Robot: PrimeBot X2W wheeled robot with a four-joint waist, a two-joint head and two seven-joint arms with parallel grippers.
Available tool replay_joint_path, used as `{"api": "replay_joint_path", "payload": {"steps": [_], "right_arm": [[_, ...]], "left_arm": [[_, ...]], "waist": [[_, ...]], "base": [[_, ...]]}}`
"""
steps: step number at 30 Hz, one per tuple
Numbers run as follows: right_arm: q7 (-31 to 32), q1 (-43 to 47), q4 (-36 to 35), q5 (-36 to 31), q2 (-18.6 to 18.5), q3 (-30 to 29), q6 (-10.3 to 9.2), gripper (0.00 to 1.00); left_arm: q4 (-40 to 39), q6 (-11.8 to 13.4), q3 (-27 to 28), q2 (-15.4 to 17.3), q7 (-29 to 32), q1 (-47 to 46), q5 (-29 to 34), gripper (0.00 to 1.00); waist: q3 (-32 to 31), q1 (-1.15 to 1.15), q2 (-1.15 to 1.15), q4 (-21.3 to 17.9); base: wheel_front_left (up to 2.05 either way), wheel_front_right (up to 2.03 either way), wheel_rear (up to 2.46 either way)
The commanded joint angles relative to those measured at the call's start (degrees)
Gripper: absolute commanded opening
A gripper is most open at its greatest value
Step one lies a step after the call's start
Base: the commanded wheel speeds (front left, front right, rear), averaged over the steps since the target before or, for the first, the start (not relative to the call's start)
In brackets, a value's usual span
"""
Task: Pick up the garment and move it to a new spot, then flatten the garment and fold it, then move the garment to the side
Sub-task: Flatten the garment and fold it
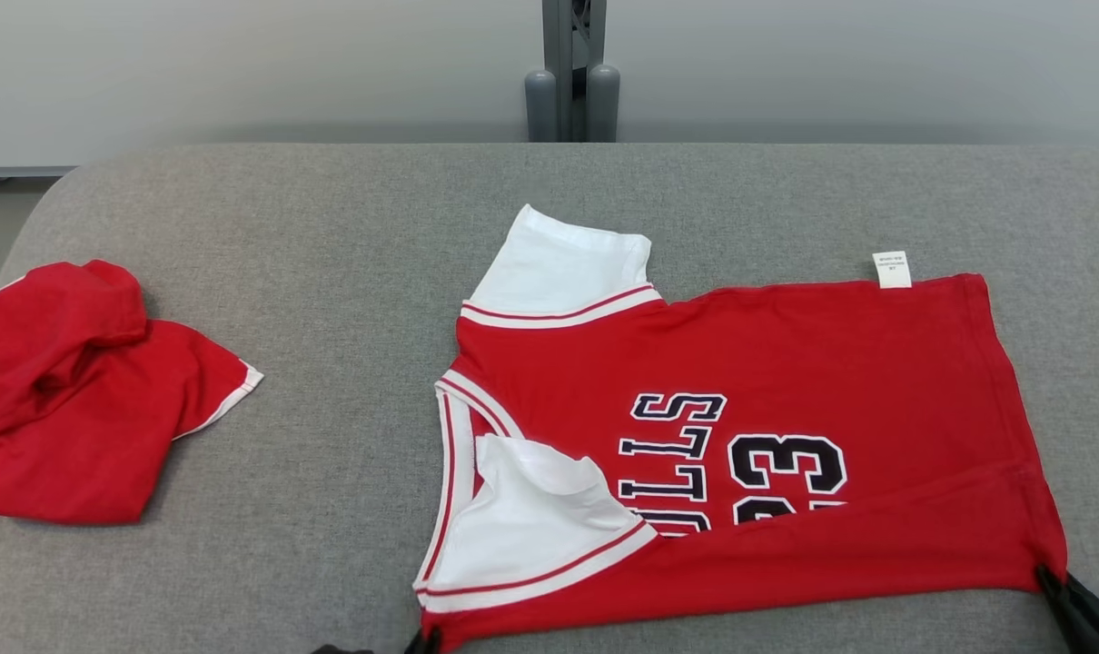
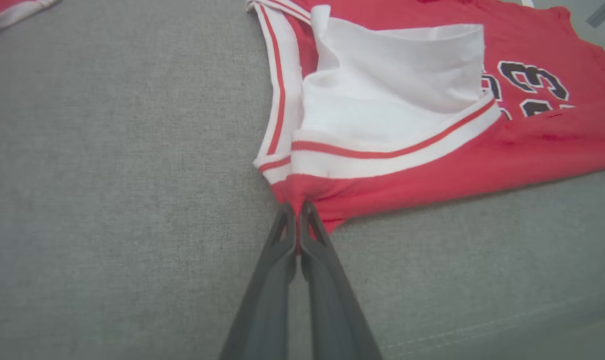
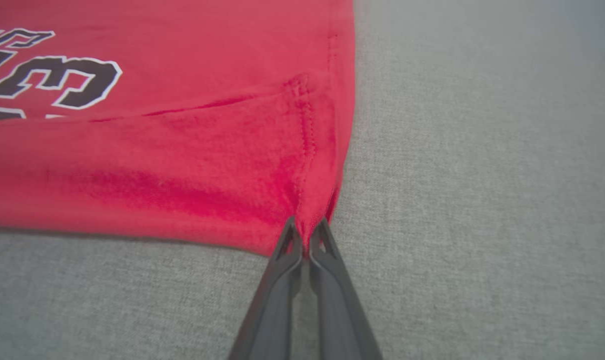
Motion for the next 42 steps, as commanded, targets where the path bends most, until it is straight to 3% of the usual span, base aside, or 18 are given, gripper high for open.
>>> {"api": "replay_joint_path", "payload": {"steps": [1,5,6,7,8,9,10,16,22,29,42], "right_arm": [[0.27,0.55,-0.24,-0.05,-0.54,-0.6,-0.05,0.0],[2.2,1.51,-3.02,-0.2,0.34,-0.45,-0.05,0.02],[2.38,1.49,-3.55,-0.54,0.38,-0.79,-0.05,0.1],[2.44,1.64,-3.95,-0.8,0.49,-1.19,-0.05,0.2],[2.45,1.82,-4.3,-0.84,0.78,-1.7,-0.04,0.39],[2.51,2.01,-4.62,-1.02,1.08,-2.27,-0.05,0.84],[2.52,2.13,-5.04,-1.39,1.15,-2.95,-0.04,1.0],[1.62,2.44,-9.77,-4.84,1.71,-7.05,-0.04,1.0],[3.58,0.7,-16.13,-8.06,3.13,-7.46,-0.04,1.0],[5.47,-2.78,-20.78,-8.75,3.67,-4.7,-0.04,1.0],[2.1,-13.05,-20.49,-5.43,1.99,1.33,-0.04,1.0]], "left_arm": [[0.11,-0.3,-0.17,0.32,0.62,0.27,-0.53,0.0],[0.8,-1.1,-0.84,-1.2,1.5,-1.46,-1.46,0.0],[1.18,-1.17,-0.94,-1.47,1.34,-1.74,-1.45,0.09],[1.42,-1.23,-1.06,-1.78,0.9,-2.16,-1.3,0.36],[1.57,-1.13,-1.12,-2.09,0.5,-2.49,-1.01,0.93],[1.69,-1.1,-1.23,-2.25,0.18,-2.51,-0.82,1.0],[1.67,-0.93,-1.25,-2.3,0.02,-2.43,-0.66,1.0],[-3.33,-0.15,1.19,-1.72,-2.23,-4.94,-0.48,1.0],[-4.34,-2.99,1.93,1.76,1.61,-14.59,1.45,1.0],[-0.67,-5.91,1.34,1.6,7.3,-29.68,3.62,1.0],[27.45,-9.85,6.71,-3.42,25.2,-62.2,-4.35,1.0]], "waist": [[0.07,0.0,0.0,-0.13],[-0.19,0.0,0.0,-0.44],[-0.38,0.0,0.0,-0.58],[-0.56,0.0,0.0,-0.68],[-0.75,0.0,0.0,-0.79],[-0.93,0.0,0.0,-0.93],[-1.07,0.0,0.0,-1.06],[-1.72,0.0,0.0,-1.76],[-1.13,0.0,0.0,-3.33],[2.19,0.0,0.0,-6.68],[15.82,0.0,0.0,-13.65]], "base": [[0.0,0.0,0.0],[0.0,0.0,0.0],[0.0,0.0,0.0],[0.0,0.0,0.0],[0.0,0.0,0.0],[0.0,0.0,0.0],[0.0,0.0,0.0],[0.0,0.0,0.0],[0.0,0.0,0.0],[0.0,0.0,0.0],[0.0,0.0,0.0]]}}
